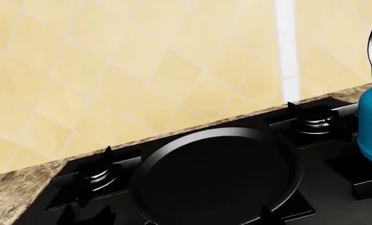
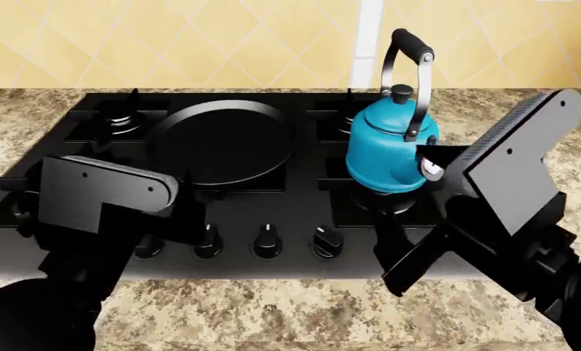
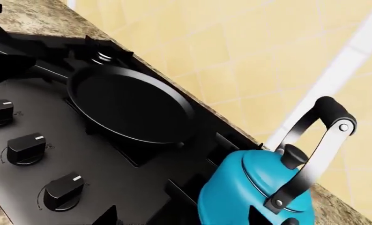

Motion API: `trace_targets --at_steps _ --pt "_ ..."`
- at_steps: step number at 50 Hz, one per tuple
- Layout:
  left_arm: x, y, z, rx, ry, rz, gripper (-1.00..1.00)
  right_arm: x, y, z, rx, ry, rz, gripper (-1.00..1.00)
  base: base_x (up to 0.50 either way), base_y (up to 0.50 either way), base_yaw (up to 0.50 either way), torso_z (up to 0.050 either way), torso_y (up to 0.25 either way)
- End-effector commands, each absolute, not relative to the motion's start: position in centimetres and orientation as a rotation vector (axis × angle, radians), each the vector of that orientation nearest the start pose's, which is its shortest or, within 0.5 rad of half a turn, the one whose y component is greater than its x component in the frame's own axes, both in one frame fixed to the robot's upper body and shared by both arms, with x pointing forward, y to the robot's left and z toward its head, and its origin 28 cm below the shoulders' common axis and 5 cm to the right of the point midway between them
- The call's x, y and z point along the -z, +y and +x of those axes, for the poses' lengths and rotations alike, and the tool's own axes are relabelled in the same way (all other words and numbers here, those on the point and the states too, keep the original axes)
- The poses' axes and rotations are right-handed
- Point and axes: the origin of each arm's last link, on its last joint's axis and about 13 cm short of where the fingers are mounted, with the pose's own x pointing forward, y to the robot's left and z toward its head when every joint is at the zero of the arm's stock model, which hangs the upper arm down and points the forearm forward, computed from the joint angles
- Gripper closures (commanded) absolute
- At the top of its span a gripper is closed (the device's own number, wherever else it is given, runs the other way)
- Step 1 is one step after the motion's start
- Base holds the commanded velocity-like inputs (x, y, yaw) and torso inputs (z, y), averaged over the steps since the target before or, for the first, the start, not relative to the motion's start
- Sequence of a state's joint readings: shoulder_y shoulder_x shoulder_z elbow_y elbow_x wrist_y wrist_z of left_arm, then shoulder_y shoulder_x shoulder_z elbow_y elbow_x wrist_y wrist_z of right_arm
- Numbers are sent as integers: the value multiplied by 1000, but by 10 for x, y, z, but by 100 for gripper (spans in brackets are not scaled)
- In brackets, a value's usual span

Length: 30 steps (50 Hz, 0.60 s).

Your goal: Pick the kettle from the counter and place it on a stove burner. Then turn the burner on.

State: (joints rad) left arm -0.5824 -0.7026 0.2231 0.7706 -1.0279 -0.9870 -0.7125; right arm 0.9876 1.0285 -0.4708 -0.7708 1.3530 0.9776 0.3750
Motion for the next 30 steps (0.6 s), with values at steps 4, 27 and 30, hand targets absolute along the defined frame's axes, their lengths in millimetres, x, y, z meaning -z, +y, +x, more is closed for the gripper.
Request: trace_targets --at_steps 4,27,30 --pt "-211 242 181 49 -61 212 -100 -268 -161 176 -459 9 -443 -100 0 0 0 0 0" --pt "-213 245 163 29 -75 216 -100 -261 -167 157 -423 9 -405 -100 0 0 0 0 0" --pt "-211 246 162 23 -76 215 -100 -260 -168 156 -412 8 -396 -100 0 0 0 0 0"
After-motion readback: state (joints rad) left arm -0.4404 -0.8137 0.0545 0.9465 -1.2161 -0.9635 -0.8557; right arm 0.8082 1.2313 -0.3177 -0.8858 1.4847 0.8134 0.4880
